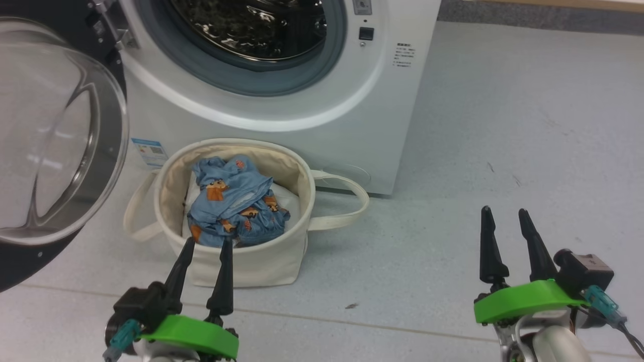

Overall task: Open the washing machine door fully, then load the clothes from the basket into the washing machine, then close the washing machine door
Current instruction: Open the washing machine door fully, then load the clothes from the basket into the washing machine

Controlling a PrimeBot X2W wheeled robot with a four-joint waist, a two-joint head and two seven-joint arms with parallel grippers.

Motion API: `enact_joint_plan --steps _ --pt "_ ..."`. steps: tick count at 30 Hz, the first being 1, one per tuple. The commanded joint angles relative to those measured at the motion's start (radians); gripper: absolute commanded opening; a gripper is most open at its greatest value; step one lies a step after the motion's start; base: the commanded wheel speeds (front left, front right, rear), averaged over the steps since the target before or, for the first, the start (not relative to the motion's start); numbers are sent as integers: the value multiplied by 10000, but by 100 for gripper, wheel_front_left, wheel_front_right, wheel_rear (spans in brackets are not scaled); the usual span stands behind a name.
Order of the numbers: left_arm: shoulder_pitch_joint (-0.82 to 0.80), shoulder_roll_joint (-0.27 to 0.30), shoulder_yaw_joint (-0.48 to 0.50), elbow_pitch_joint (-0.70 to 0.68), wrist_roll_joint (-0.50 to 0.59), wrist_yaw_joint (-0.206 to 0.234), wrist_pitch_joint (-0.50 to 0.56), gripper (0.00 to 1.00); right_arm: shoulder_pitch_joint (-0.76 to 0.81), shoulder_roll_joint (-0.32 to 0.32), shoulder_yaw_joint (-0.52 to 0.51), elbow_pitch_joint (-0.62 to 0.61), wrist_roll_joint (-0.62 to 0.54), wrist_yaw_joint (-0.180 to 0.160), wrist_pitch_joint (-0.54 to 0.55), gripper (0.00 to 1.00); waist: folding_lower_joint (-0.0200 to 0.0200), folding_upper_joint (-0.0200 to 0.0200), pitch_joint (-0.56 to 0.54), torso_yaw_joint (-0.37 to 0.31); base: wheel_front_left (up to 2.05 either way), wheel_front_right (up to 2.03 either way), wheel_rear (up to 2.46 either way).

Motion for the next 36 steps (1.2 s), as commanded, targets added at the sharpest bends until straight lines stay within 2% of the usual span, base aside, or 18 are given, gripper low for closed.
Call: enact_joint_plan --steps 1,12,20,29,36 --pt "-276 143 248 -300 56 -14 -48 100 -178 33 162 -357 -9 2 -122 100 0 0 77 -116 0 0 0" --pt "-350 143 315 -183 419 354 -48 100 -211 33 116 -357 -48 2 -122 100 0 0 168 -455 0 0 0" --pt "-452 143 161 -172 446 440 -48 100 -285 33 92 -340 -107 2 -122 100 0 0 333 -481 0 0 0" --pt "-566 143 109 -190 138 386 -48 100 -396 34 116 -300 -219 2 -122 100 0 0 494 -432 0 0 0" --pt "-648 143 85 134 -341 -39 -48 100 -435 34 155 -269 -188 2 -122 100 0 0 521 -436 16 -14 -2"
